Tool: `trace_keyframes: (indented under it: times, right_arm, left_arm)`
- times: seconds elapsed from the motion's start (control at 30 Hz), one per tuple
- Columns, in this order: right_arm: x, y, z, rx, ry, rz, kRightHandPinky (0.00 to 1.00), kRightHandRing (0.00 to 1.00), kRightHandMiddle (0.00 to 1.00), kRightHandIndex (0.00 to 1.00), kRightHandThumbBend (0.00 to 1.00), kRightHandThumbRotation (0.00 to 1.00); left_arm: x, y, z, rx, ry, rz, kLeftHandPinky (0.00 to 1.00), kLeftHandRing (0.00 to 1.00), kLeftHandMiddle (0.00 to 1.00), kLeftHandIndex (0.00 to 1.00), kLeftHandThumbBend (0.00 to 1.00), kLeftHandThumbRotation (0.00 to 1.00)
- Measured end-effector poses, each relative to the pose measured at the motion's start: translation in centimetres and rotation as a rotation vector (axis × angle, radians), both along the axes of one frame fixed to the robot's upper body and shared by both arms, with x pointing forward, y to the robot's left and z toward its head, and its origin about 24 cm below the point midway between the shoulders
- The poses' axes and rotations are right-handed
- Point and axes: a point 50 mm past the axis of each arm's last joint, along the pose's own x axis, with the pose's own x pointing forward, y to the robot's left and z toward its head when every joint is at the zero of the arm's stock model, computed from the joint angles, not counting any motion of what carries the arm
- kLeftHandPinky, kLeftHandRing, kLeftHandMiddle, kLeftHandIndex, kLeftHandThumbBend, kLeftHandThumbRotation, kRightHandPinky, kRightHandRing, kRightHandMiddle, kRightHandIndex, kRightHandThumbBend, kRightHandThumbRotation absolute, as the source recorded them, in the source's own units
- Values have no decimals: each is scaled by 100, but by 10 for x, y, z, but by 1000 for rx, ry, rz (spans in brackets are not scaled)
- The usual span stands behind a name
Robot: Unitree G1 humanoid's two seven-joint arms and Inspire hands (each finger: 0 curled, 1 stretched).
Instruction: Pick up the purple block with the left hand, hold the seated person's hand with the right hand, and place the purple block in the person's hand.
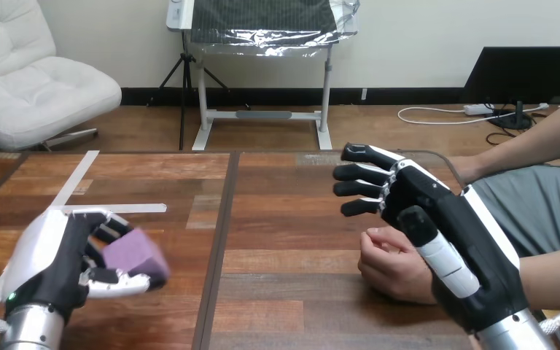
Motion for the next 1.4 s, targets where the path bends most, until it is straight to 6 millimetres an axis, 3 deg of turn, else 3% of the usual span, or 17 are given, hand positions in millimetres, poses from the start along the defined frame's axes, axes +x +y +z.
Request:
trace_keyframes:
  times: [0.4,0.93,1.4]
  right_arm:
    - [12,-15,-4,-150,-21,-43,70,78,80,82,89,81]
    - [32,-40,1,-273,-72,-90,76,83,85,84,89,74]
    - [44,-64,7,-412,-119,-107,76,84,87,85,86,70]
  left_arm:
    - [-7,-18,25,-143,-162,-55,31,38,42,44,59,0]
    - [-19,-39,63,-242,-380,-119,26,33,38,42,54,0]
    - [-31,-51,78,-312,-484,-137,25,32,37,41,54,0]
